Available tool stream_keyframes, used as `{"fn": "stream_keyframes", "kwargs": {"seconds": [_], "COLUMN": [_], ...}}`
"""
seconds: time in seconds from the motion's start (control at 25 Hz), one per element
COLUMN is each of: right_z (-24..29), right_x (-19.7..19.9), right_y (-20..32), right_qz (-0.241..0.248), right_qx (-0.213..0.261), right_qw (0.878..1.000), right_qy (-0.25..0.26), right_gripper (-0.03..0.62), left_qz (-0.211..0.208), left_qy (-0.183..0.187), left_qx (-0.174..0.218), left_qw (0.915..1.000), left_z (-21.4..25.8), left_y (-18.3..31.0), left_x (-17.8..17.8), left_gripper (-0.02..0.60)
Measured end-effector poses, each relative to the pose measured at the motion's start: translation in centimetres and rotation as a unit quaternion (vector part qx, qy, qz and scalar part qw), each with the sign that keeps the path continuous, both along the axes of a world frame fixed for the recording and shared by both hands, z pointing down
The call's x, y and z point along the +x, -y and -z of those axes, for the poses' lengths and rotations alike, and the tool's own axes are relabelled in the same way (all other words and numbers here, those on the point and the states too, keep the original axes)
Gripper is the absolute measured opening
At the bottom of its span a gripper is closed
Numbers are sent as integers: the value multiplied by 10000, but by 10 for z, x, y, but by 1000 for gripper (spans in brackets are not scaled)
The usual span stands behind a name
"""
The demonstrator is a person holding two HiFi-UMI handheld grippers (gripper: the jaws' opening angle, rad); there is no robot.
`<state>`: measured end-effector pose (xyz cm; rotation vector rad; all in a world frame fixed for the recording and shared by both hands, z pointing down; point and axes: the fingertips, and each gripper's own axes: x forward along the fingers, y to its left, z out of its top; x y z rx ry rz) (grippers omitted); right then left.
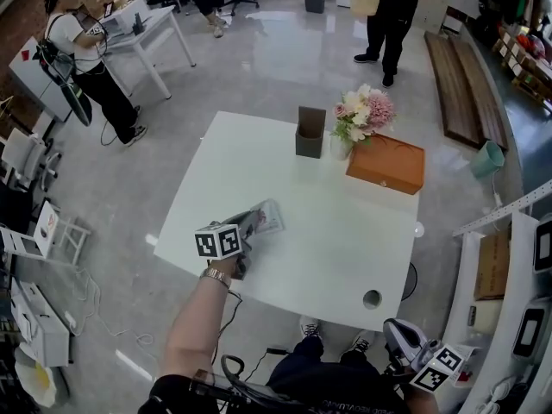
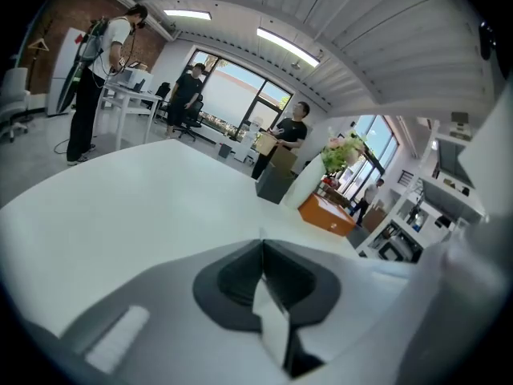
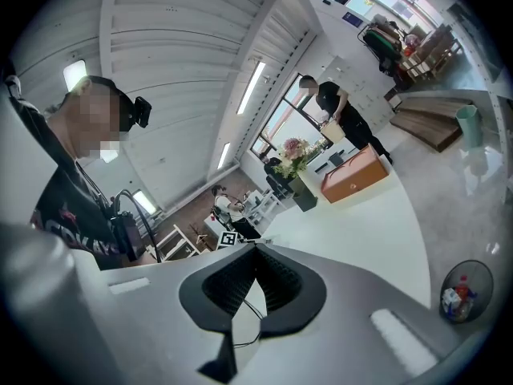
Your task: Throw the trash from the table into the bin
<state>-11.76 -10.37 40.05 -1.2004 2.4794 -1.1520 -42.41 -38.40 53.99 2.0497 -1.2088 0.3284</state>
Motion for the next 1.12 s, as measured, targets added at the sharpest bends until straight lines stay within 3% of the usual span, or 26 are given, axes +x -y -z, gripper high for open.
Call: {"fn": "stream_keyframes", "kwargs": {"seconds": [0.44,0.64,0.76,1.12], "right_z": [17,31,38,37], "right_x": [13,25,44,144], "right_y": [-25,-34,-33,-64], "right_qz": [-285,-551,-551,-575], "right_qx": [290,494,657,677], "right_qw": [9992,9972,9962,9961], "right_qy": [-30,-114,-139,-15], "right_gripper": [0,0,0,0], "left_qz": [-438,-1021,-1243,-1730], "left_qy": [-341,-867,-1048,-1081], "left_qx": [597,717,820,713], "left_qw": [9967,9884,9833,9764], "left_z": [72,105,121,123], "left_y": [-46,-86,-106,-183], "left_x": [67,127,163,289], "left_gripper": [6,8,8,8]}}
